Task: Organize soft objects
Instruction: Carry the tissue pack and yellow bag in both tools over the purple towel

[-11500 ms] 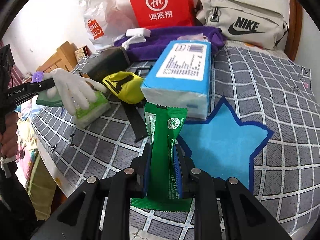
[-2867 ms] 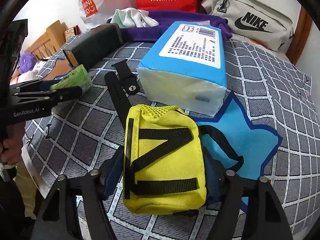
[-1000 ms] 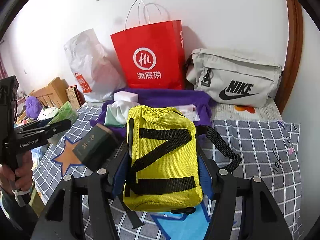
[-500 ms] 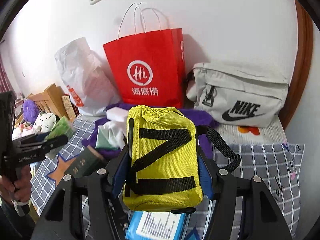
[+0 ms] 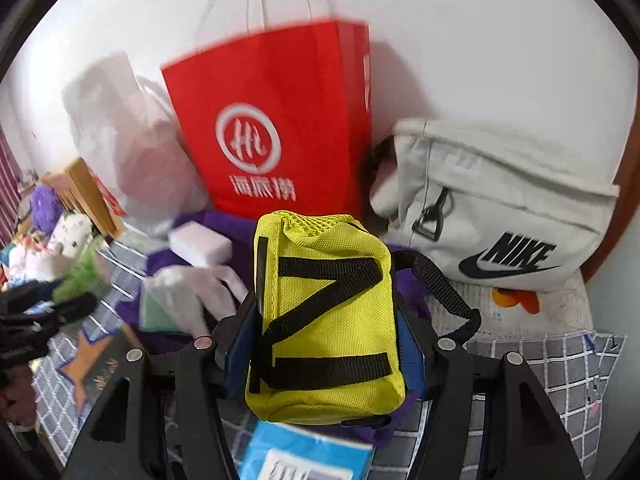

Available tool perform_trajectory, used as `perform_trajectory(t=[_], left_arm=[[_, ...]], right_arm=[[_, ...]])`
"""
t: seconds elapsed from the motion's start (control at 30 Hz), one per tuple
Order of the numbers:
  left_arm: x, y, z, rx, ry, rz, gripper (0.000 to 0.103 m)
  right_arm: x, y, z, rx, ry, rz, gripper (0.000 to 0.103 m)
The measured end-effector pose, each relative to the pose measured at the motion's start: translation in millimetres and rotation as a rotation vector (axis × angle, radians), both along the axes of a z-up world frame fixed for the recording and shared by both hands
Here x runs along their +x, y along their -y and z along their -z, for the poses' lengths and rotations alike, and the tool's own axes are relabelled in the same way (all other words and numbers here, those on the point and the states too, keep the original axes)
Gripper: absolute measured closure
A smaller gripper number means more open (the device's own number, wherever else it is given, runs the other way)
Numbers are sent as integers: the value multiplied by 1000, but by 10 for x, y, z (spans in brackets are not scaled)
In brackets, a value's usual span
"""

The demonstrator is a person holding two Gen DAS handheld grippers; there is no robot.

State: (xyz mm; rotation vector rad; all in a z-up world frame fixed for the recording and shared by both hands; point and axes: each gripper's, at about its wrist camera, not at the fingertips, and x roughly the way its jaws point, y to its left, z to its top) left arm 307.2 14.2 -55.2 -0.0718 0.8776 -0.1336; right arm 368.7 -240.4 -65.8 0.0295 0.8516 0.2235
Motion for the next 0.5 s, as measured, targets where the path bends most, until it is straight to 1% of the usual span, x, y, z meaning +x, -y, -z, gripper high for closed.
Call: perform_trajectory(t=[0.1,0.2,0.3,0.5], left_arm=[[134,71,55,2,-15,20,43],[288,179,78,-4,-20,42,43],[421,298,68,-5,-21,65,43],[735,566,145,-2,-50,92,43]], right_arm=[[148,2,211,1,-68,-8,42],[173,27,325,-16,-89,-8,41],[198,74,413,-6,-120,-14,41],[274,29,624,-15,-190,-57,41]])
